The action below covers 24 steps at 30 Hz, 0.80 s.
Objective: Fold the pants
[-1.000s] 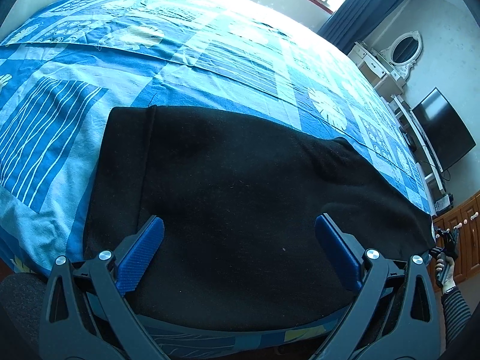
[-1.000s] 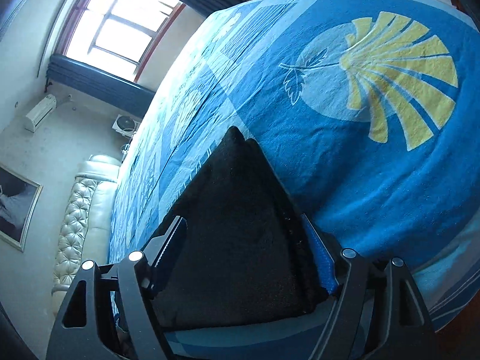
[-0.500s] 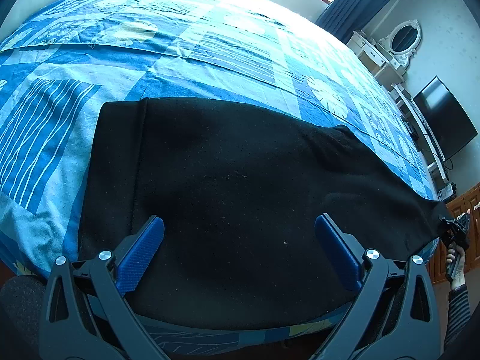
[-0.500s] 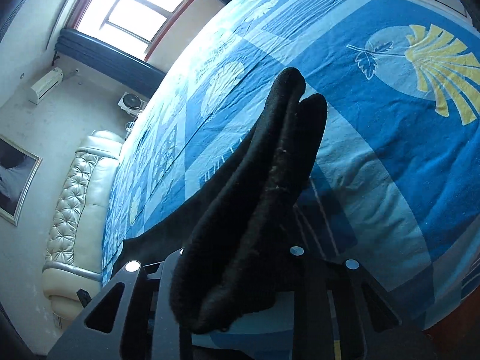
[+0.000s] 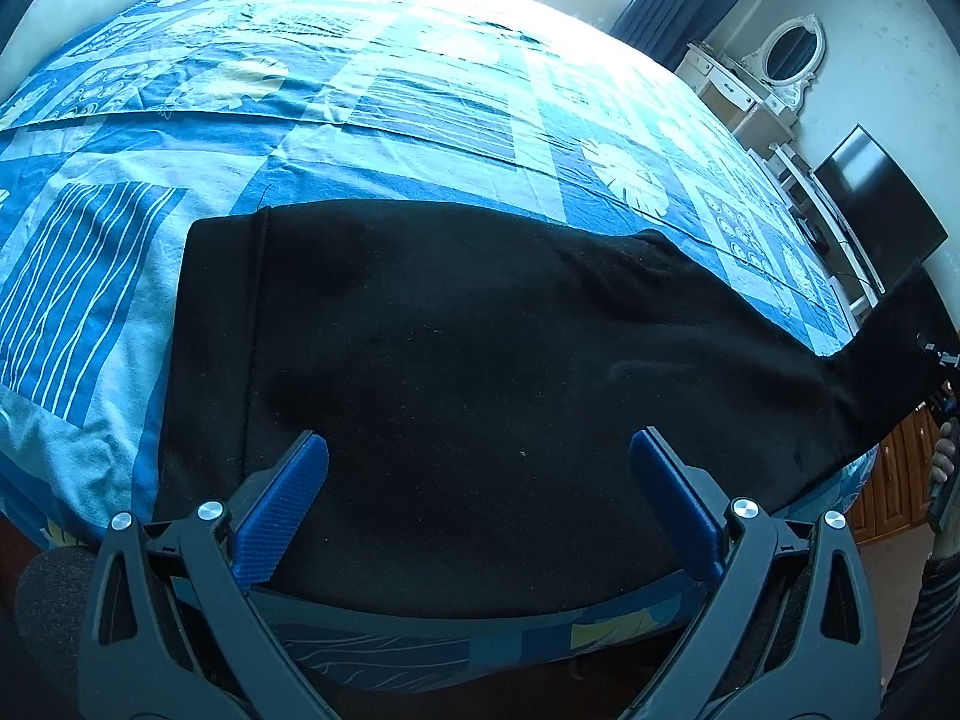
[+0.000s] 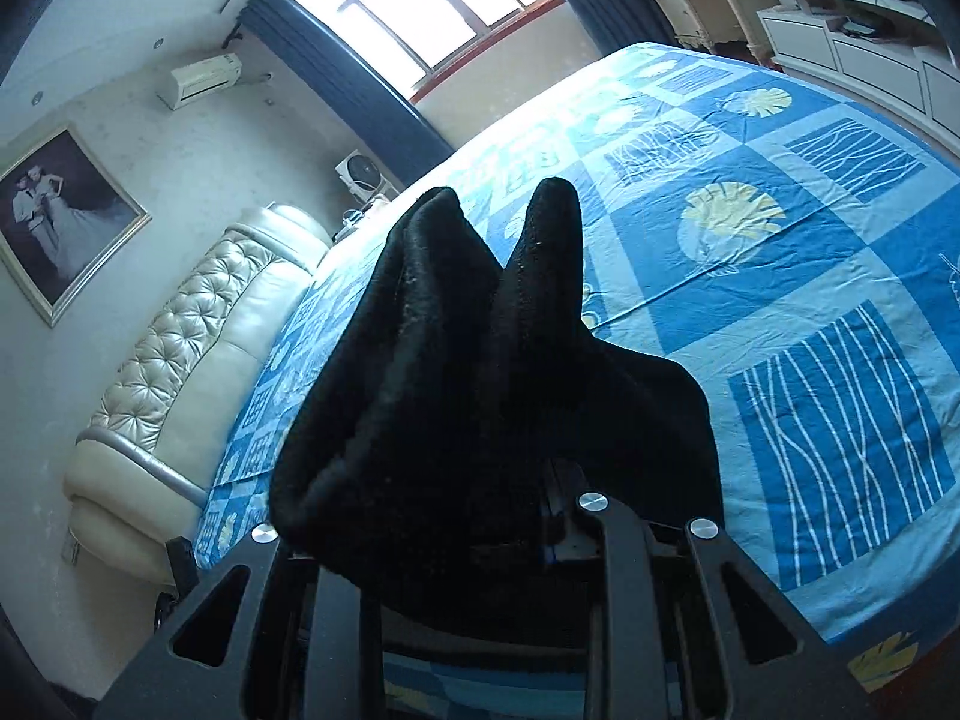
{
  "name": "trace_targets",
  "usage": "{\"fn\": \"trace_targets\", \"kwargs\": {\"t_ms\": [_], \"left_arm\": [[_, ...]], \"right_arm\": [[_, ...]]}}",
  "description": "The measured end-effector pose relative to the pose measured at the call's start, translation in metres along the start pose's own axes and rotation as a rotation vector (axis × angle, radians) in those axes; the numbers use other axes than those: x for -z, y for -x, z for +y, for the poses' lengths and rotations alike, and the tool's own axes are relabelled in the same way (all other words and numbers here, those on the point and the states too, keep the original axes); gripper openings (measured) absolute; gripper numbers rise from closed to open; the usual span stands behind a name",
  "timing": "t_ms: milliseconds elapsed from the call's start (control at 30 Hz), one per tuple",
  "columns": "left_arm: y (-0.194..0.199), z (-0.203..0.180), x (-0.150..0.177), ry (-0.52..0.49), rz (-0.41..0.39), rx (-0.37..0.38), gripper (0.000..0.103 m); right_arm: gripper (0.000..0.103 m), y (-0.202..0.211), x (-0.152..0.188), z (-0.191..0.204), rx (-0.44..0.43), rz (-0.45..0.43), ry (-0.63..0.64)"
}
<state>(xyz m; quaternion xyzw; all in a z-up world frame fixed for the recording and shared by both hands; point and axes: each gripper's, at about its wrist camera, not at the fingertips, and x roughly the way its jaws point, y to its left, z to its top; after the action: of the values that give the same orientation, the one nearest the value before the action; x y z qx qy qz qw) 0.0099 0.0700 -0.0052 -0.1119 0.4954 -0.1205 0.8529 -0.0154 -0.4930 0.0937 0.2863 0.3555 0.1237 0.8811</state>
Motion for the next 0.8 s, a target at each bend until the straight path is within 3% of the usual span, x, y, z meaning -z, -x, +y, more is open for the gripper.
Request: {"fn": "trace_targets", "kwargs": {"t_ms": [267, 433, 800], "left_arm": [[0.006, -0.01, -0.001, -0.02, -0.009, -0.02, 0.1], [0.005, -0.013, 0.001, -0.018, -0.009, -0.052, 0.1], [0.0, -0.019, 0.004, -0.042, 0.003, -0.094, 0.1]], "right_arm": [[0.026, -0.079, 0.047, 0.056, 0.006, 0.121, 0.08], [0.026, -0.117, 0.073, 0.071, 0.075, 0.184, 0.136], [0.026, -0.156, 0.107, 0.107, 0.151, 0.266, 0.283]]}}
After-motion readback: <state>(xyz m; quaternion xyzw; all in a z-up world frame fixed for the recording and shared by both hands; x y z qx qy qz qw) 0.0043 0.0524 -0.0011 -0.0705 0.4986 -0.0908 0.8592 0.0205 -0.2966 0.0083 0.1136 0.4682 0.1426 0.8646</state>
